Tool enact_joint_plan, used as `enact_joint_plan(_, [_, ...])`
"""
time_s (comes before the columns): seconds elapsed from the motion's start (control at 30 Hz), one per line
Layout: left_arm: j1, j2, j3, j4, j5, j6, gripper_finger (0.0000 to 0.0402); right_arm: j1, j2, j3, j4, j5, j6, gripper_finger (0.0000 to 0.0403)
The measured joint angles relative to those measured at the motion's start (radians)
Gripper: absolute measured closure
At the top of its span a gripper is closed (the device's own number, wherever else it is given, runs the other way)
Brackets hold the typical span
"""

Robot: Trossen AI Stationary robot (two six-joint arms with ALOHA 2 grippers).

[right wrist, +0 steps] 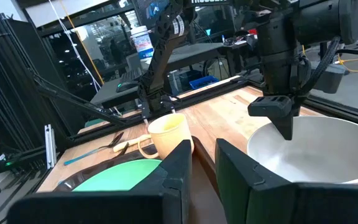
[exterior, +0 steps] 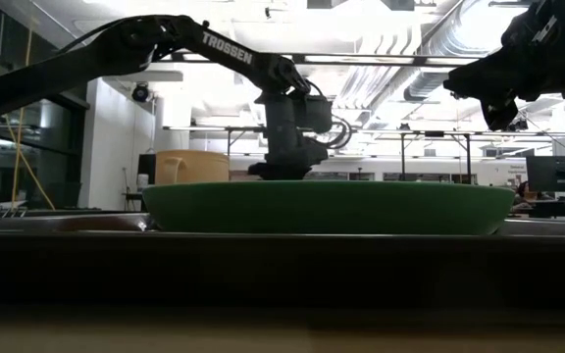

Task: Set up tray
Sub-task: Put the gray bowl on top of the green plate

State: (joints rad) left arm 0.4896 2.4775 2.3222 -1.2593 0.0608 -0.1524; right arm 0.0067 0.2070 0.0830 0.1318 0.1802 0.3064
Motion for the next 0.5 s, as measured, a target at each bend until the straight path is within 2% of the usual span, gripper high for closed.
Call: enact_joint_plan(0.5, [0.001,0.0,0.0,0.003,0.0,-0.001,0.0252,0.0,0.0,0.0,0.0,0.0,0.002,0.0351])
